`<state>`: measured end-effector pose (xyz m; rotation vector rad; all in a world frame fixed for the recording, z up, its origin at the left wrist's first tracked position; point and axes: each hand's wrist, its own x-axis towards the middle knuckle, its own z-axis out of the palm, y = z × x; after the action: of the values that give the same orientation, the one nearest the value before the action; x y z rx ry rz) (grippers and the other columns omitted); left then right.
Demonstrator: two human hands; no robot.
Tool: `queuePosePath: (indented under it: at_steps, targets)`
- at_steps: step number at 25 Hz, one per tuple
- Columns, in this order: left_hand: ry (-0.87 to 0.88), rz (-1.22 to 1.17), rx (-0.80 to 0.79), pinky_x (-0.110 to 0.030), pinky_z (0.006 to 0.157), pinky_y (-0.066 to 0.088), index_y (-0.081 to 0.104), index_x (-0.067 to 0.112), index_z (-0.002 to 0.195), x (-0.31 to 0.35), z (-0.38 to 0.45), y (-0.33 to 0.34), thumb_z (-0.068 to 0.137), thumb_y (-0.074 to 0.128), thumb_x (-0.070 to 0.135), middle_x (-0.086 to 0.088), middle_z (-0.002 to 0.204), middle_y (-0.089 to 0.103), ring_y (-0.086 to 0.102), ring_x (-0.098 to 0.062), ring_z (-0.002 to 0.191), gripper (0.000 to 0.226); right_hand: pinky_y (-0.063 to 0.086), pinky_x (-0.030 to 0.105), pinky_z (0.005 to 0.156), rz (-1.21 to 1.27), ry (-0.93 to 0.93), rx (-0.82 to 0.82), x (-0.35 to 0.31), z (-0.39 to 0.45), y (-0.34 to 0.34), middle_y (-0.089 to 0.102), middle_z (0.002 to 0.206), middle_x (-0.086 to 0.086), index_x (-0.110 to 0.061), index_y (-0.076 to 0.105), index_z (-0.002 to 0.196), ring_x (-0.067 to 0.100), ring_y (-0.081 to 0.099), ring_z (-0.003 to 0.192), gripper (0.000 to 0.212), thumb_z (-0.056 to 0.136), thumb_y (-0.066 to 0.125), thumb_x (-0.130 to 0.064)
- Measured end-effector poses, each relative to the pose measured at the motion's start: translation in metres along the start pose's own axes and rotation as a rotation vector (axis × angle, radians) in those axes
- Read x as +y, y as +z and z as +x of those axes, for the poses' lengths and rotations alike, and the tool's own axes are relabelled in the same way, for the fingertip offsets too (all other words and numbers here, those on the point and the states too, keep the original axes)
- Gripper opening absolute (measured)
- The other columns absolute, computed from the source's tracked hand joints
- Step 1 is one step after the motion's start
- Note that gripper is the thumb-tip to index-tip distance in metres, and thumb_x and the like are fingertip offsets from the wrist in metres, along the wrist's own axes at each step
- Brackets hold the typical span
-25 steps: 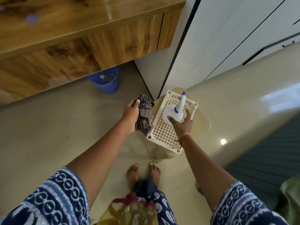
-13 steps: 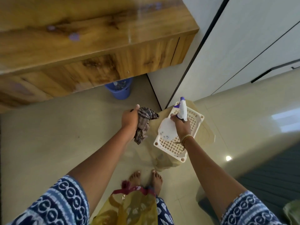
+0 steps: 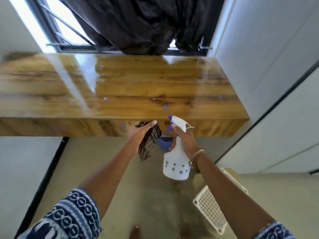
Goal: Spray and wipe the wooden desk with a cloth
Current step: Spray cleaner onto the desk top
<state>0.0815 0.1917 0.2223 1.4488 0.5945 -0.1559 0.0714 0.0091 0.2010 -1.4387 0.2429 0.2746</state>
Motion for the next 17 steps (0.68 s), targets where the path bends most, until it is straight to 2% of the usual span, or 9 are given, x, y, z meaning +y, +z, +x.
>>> queuePosePath:
  at_steps: [2,4,6,9,11,12,14,17]
  targets:
    - [-0.005,-0.061,0.008,-0.036,0.078,0.059,0.065,0.014,0.085,0.025,0.008,-0.038,0.064,0.090,0.031,-0.009,0.088,0.073,0.070,-0.024,0.079,0.037,0.055,0.035,0.055,-0.115,-0.015,-0.092,-0.026,0.010,0.036,0.057,0.053,0.012,-0.002,0.065,0.083,0.026,0.056,0.044,0.027,0.092,0.069,-0.027]
    - [-0.006,-0.079,0.009,-0.044,0.085,0.058,0.062,0.016,0.093,0.046,0.020,-0.078,0.062,0.092,0.028,-0.011,0.098,0.072,0.070,-0.028,0.090,0.045,0.055,0.043,0.060,-0.195,-0.037,-0.164,-0.042,0.023,0.074,0.058,0.055,0.007,-0.005,0.065,0.092,0.022,0.055,0.043,0.015,0.089,0.072,-0.017]
    - [0.021,-0.089,0.012,-0.049,0.087,0.057,0.059,0.017,0.098,0.064,0.035,-0.120,0.066,0.090,0.021,-0.014,0.103,0.070,0.070,-0.031,0.094,0.045,0.054,0.045,0.061,-0.244,-0.017,-0.213,-0.053,0.039,0.118,0.063,0.059,0.001,-0.007,0.068,0.106,0.022,0.055,0.047,0.020,0.088,0.072,-0.013]
    - [0.056,-0.115,0.064,-0.055,0.083,0.057,0.059,0.013,0.111,0.086,0.060,-0.178,0.067,0.089,0.017,-0.017,0.105,0.071,0.071,-0.033,0.093,0.053,0.052,0.039,0.061,-0.237,0.052,-0.298,-0.064,0.056,0.177,0.073,0.090,0.014,-0.018,0.073,0.110,0.028,0.059,0.064,0.021,0.088,0.073,-0.019]
    - [0.048,-0.190,0.116,-0.058,0.082,0.057,0.061,0.013,0.116,0.095,0.081,-0.220,0.061,0.091,0.027,-0.018,0.109,0.071,0.071,-0.034,0.093,0.064,0.057,0.038,0.063,-0.170,0.065,-0.384,-0.069,0.067,0.217,0.073,0.103,0.011,-0.022,0.070,0.114,0.027,0.067,0.069,0.023,0.091,0.070,-0.020]
    - [0.030,-0.225,0.128,-0.059,0.083,0.056,0.061,0.015,0.118,0.099,0.091,-0.238,0.058,0.092,0.032,-0.018,0.111,0.071,0.071,-0.035,0.095,0.069,0.059,0.039,0.067,-0.133,0.058,-0.421,-0.072,0.071,0.234,0.074,0.109,0.007,-0.022,0.067,0.118,0.027,0.072,0.080,0.026,0.092,0.069,-0.020]
    - [0.035,-0.290,0.151,-0.060,0.085,0.054,0.060,0.018,0.121,0.107,0.107,-0.268,0.068,0.087,0.032,-0.018,0.111,0.070,0.069,-0.037,0.097,0.061,0.060,0.035,0.066,-0.079,0.061,-0.482,-0.077,0.084,0.266,0.072,0.116,0.007,-0.019,0.064,0.121,0.026,0.072,0.095,0.027,0.094,0.065,-0.019]
    - [0.076,-0.355,0.201,-0.057,0.086,0.055,0.058,0.016,0.118,0.125,0.132,-0.302,0.087,0.072,0.021,-0.020,0.111,0.067,0.067,-0.040,0.100,0.035,0.052,0.026,0.052,-0.100,0.094,-0.515,-0.088,0.111,0.310,0.072,0.113,0.009,-0.016,0.066,0.111,0.019,0.073,0.078,0.017,0.097,0.060,-0.023]
